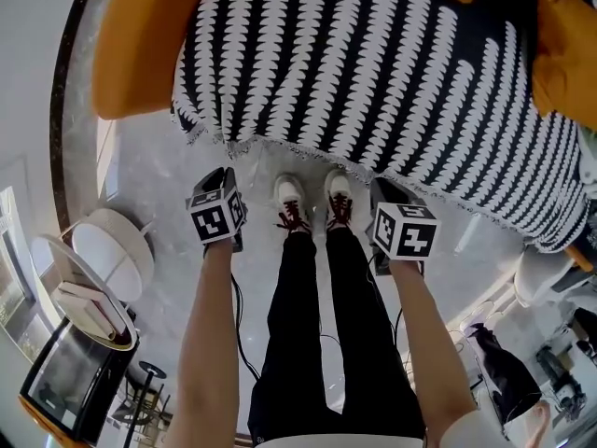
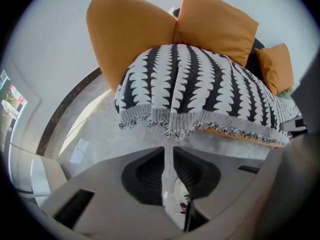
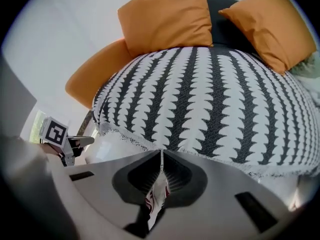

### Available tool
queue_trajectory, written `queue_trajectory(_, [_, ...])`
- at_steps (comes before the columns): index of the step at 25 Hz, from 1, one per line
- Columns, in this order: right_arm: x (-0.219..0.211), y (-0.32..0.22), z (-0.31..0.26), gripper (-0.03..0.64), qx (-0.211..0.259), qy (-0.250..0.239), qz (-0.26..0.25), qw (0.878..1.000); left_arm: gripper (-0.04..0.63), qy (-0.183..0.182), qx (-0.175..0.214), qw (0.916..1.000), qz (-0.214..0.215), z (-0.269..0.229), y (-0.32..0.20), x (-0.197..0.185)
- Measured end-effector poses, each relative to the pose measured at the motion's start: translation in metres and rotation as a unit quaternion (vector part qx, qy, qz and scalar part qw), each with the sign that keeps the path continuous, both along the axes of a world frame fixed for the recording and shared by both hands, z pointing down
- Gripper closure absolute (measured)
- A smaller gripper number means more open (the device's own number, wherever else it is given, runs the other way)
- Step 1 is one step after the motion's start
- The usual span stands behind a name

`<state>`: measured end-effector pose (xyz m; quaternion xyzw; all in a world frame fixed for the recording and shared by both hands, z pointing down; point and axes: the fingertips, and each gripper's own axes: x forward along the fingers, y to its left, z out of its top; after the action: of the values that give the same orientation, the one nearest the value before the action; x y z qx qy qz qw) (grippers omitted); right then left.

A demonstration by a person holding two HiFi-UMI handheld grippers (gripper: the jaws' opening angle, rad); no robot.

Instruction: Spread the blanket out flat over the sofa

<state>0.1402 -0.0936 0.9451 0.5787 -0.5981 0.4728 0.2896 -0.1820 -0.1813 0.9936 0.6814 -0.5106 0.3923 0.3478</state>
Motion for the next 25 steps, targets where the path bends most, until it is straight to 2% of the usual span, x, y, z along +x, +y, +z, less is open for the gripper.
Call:
queue_trajectory(2, [0.000, 0.004, -0.010, 0.604, -0.008, 0.007, -0.005, 1.000, 0.523, 0.001, -0.013, 0.9999, -0.002, -0.004, 0.016, -0.005])
queue_trajectory(4, [0.004, 0.010, -0.026, 0.604, -0.021, 0.012, -0.006, 1.000, 0.557, -0.004, -0.030, 0.9995, -0.004, -0.017, 0.032, -0.009])
queue_trajectory(6, [0.013, 0.014, -0.039, 0.604, -0.025, 0.019, -0.002, 1.000, 0.581, -0.001, -0.030, 0.9996, -0.002, -0.030, 0.040, -0.003])
queue_trajectory(15, [0.029, 0.003, -0.088, 0.604, 0.019, 0.014, 0.019, 1.000, 0.585, 0.036, 0.010, 0.9993, 0.007, -0.075, 0.041, 0.024])
queue_trajectory(25, [0.035, -0.013, -0.190, 0.604, 0.068, 0.019, 0.003, 0.998, 0.584, 0.067, 0.062, 0.9956, -0.021, -0.182, 0.044, 0.032])
